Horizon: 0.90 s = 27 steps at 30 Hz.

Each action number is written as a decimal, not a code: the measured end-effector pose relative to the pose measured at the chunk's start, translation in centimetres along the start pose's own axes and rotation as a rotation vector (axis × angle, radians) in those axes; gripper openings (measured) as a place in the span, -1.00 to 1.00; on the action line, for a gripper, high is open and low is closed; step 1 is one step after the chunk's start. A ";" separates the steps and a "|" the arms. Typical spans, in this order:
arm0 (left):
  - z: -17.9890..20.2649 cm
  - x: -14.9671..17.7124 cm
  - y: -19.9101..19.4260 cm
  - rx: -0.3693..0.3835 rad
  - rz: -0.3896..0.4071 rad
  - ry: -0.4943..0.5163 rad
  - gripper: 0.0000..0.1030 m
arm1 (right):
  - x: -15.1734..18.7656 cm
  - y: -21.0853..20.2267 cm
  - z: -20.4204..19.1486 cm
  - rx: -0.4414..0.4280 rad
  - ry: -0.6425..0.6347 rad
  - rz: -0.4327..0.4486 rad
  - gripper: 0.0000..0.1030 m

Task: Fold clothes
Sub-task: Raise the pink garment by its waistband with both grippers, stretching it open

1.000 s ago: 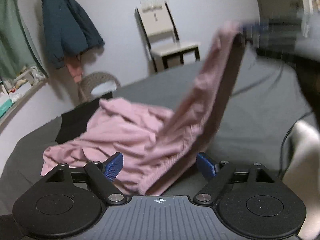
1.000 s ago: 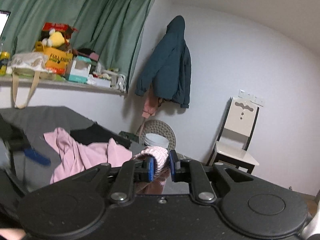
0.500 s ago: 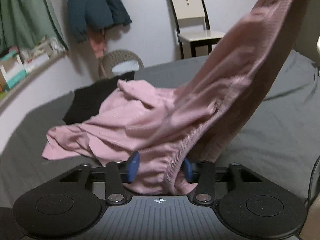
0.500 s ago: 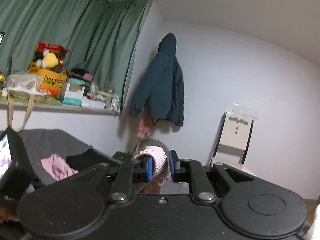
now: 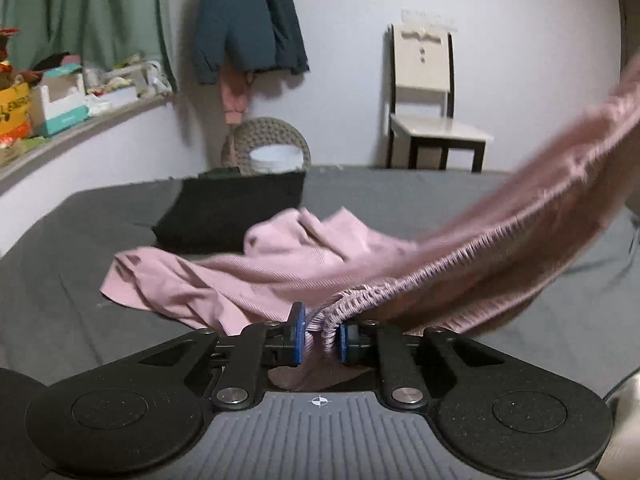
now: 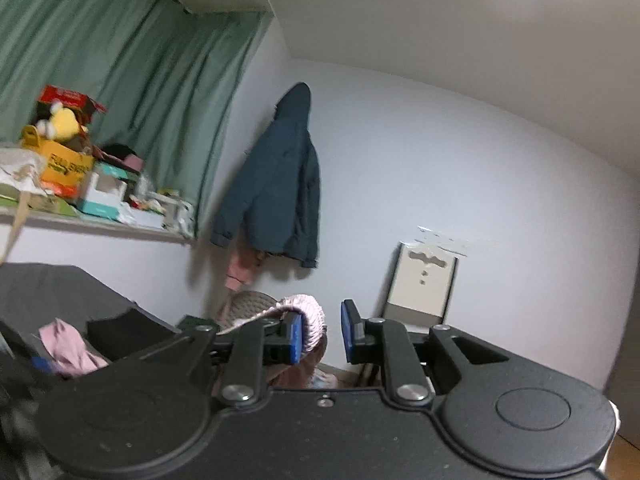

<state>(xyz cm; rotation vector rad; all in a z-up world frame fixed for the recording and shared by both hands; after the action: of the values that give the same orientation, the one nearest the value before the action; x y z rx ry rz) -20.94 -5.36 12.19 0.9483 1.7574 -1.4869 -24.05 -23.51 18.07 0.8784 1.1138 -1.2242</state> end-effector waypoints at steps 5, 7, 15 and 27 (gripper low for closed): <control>-3.0 -2.4 -3.0 -0.012 0.137 -0.011 -0.69 | 0.9 -0.4 1.2 0.040 0.048 -0.021 -0.52; -3.9 -3.9 -4.6 -0.020 0.206 -0.003 -0.69 | 0.8 -0.6 1.4 0.048 0.064 -0.015 -0.50; -6.5 -12.5 -11.8 -0.008 0.476 0.142 -0.68 | -4.2 -1.3 3.1 0.092 0.028 0.090 -0.37; -5.5 -24.8 -18.7 0.042 0.771 0.272 -0.67 | -15.3 -6.4 8.1 0.256 -0.102 0.337 -0.07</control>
<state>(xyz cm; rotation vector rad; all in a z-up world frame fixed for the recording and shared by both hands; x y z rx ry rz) -23.60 -4.76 43.61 1.6691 1.2814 -0.9188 -28.75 -28.28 35.31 1.1333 0.7008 -1.1273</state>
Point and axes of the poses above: each gripper's, at about its wrist camera, not at the fingertips, and y roughly the way its jaws point, z to its right, x to its underside, the point moved 1 cm from there along y, roughly the way its jaws point, and after that the axes turned 13 degrees about -x, right-handed, at the moved point
